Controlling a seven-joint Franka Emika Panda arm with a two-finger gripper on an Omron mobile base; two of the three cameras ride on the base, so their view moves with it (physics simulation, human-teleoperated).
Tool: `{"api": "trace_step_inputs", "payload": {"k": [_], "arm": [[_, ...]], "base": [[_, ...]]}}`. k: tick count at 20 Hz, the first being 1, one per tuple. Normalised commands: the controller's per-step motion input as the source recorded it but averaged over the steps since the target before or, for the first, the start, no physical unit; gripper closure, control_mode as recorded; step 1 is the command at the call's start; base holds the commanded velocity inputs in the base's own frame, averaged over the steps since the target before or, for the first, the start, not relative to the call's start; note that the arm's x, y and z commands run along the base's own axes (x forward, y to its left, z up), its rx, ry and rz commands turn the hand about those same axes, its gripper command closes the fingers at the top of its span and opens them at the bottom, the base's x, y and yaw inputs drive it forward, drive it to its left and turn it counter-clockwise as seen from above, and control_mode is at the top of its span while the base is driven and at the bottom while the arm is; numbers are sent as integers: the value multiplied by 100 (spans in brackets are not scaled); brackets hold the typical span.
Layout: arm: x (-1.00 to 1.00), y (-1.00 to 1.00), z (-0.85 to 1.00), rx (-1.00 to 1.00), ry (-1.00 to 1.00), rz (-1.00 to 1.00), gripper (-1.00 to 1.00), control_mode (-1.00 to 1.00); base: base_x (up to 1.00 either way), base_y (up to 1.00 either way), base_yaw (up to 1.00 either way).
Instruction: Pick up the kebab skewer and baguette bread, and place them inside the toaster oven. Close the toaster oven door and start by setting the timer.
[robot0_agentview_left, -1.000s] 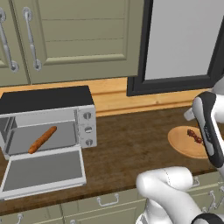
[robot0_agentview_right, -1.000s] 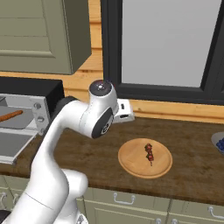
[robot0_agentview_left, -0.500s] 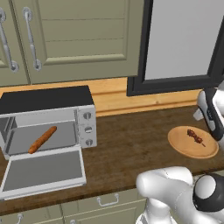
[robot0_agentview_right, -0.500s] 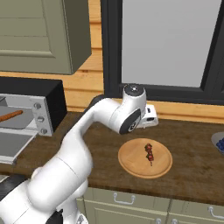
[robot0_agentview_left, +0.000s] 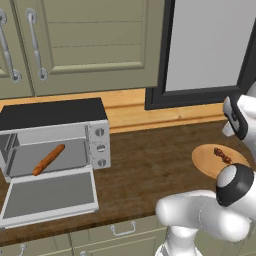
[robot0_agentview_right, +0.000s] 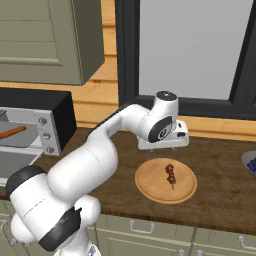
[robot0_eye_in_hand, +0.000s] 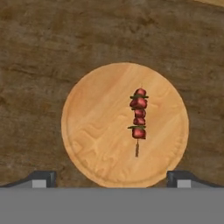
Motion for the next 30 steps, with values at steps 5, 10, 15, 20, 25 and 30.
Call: {"api": "trace_step_inputs", "payload": {"k": [5, 10, 15, 20, 25, 30], "arm": [[6, -11, -42, 0, 1, 0, -100, -100], [13, -1, -45, 0, 1, 0, -100, -100], [8, -1, -25, 0, 3, 0, -100, -100], [9, -3, -17, 0, 2, 0, -100, -100], [45, -21, -46, 0, 0, 0, -100, -100], [41, -34, -60, 3, 0, 0, -100, -100]], "base": [[0, 0, 0], [0, 0, 0], [0, 0, 0], [0, 0, 0], [0, 0, 0], [0, 0, 0]]}}
